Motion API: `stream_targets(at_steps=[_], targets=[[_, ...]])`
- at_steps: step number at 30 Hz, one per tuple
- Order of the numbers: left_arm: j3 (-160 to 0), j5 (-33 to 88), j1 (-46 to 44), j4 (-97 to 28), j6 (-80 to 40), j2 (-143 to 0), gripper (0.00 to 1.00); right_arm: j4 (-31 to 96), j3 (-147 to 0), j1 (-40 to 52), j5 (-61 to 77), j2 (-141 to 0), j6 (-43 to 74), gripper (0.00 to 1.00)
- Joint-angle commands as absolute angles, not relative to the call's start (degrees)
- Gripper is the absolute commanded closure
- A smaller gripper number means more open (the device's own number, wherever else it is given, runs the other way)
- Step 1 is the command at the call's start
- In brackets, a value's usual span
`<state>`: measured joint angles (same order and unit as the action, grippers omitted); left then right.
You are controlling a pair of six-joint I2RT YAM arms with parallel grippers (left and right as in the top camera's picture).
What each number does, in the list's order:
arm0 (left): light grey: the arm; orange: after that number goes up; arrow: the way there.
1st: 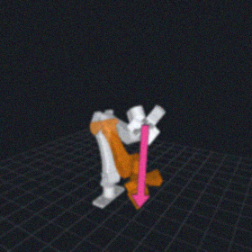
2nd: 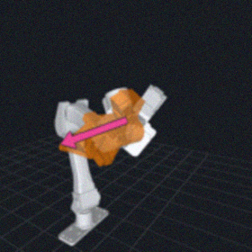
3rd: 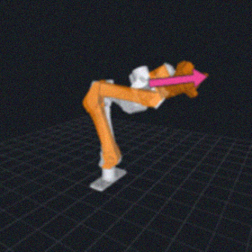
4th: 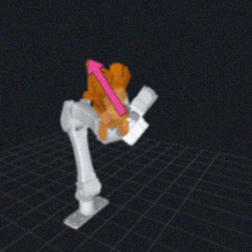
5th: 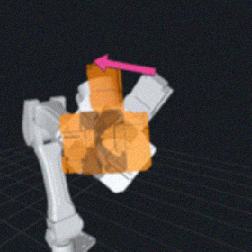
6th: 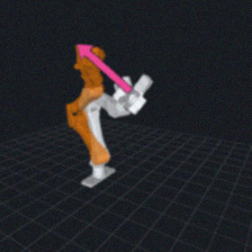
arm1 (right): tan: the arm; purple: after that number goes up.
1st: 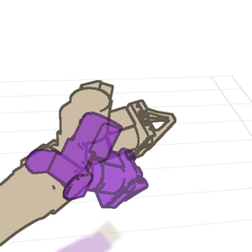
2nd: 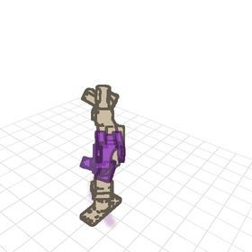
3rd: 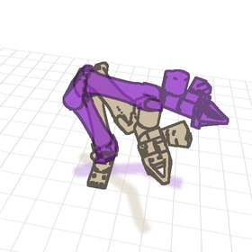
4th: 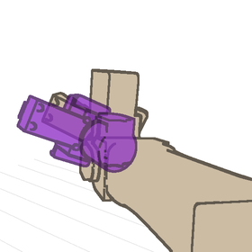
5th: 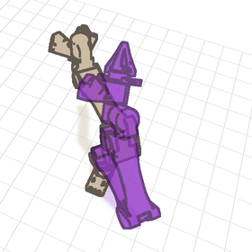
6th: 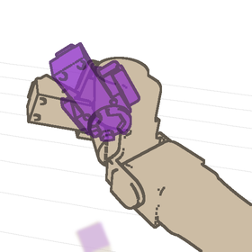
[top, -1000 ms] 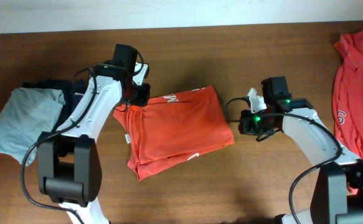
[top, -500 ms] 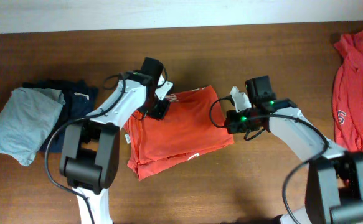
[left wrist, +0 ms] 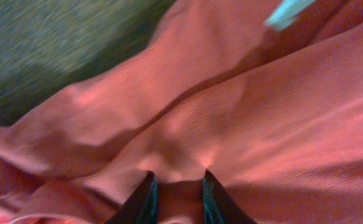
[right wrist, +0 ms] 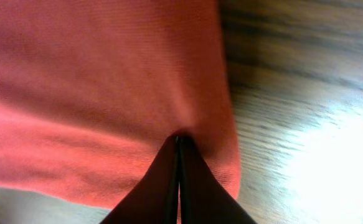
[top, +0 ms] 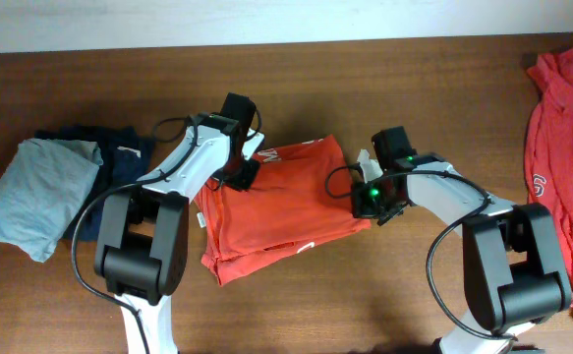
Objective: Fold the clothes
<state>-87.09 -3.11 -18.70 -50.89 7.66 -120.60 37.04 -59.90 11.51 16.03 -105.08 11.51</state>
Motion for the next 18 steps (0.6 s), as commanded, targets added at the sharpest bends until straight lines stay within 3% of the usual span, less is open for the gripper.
stream_targets(at_steps=[1, 10, 18], targets=[[-86.91, -10.61, -16.62, -51.96, 7.16, -121.73, 0.75, 39.7, -58.72, 11.18, 0.49, -107.31, 19.0, 0.96], [-86.94, -10.68, -9.45, -52.49, 5.61, -121.73, 0.76, 43.46, -58.72, 11.18, -4.1, -107.28, 24.43, 0.96], [-90.87, -4.69, -8.86, -54.63, 5.63, -120.36, 0.78, 47.03, -58.74, 11.18, 4.4, -105.84, 24.27, 0.96]])
